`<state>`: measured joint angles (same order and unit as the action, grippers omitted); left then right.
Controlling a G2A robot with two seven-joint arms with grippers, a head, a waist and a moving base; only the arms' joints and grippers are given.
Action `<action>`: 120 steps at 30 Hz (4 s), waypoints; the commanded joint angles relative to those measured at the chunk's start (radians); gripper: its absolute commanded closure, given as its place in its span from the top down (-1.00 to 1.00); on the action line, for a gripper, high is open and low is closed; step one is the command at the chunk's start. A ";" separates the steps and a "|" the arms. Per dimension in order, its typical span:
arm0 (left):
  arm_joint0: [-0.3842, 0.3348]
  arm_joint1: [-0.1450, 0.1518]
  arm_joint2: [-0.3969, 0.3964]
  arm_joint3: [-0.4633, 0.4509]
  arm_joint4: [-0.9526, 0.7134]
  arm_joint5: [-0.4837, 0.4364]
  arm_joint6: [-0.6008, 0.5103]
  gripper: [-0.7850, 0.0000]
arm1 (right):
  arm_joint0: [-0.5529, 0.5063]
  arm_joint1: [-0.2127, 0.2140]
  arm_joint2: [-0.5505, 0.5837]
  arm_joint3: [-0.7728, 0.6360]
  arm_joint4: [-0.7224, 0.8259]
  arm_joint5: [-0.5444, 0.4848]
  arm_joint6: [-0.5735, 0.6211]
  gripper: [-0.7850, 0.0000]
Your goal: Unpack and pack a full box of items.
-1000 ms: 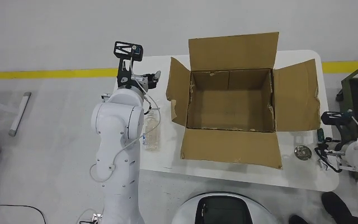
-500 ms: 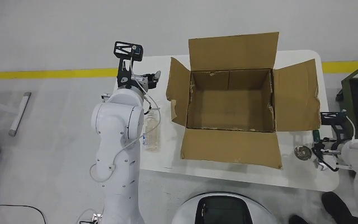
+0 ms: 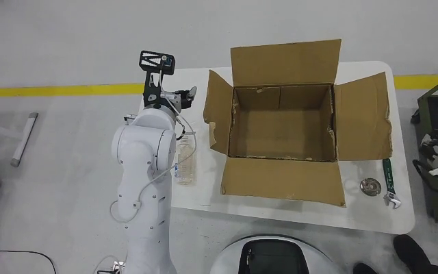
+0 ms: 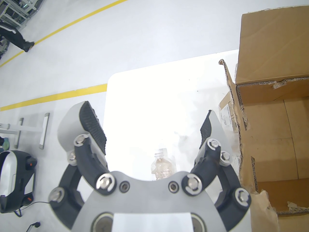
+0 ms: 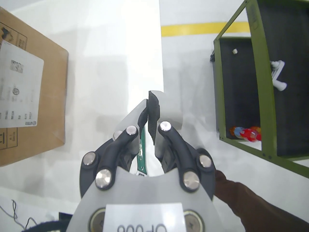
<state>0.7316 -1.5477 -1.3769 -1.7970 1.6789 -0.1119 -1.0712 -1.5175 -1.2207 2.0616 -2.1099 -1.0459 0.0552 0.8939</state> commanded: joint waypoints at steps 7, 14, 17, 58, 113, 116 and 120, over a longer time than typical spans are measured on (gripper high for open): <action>0.000 0.000 0.000 0.000 0.000 0.000 0.000 1.00 | -0.004 -0.001 -0.009 0.021 0.080 -0.007 0.009 -1.00; 0.000 0.000 0.000 0.000 0.000 0.000 0.000 1.00 | -0.004 -0.001 -0.009 0.021 0.080 -0.007 0.009 -1.00; 0.000 0.000 0.000 0.000 0.000 0.000 0.000 1.00 | -0.004 -0.001 -0.009 0.021 0.080 -0.007 0.009 -1.00; 0.000 0.000 0.000 0.000 0.000 0.000 0.000 1.00 | -0.081 -0.020 0.033 -0.092 0.236 0.013 -0.386 -1.00; 0.116 0.089 -0.106 0.287 -0.358 -0.116 -0.465 1.00 | -0.127 0.006 0.033 -0.097 0.231 0.003 -0.396 -1.00; 0.098 0.098 -0.097 0.332 -0.347 -0.115 -0.465 1.00 | -0.128 0.006 0.032 -0.099 0.228 0.004 -0.395 -1.00; 0.074 0.108 -0.099 0.378 -0.352 -0.100 -0.465 1.00 | -0.126 0.007 0.030 -0.100 0.229 0.005 -0.392 -1.00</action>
<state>0.8124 -1.4427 -1.4750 -1.4327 1.3244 -0.2145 -1.5359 -1.6447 -1.2137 2.0921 -2.2096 -0.8177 0.0589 0.5017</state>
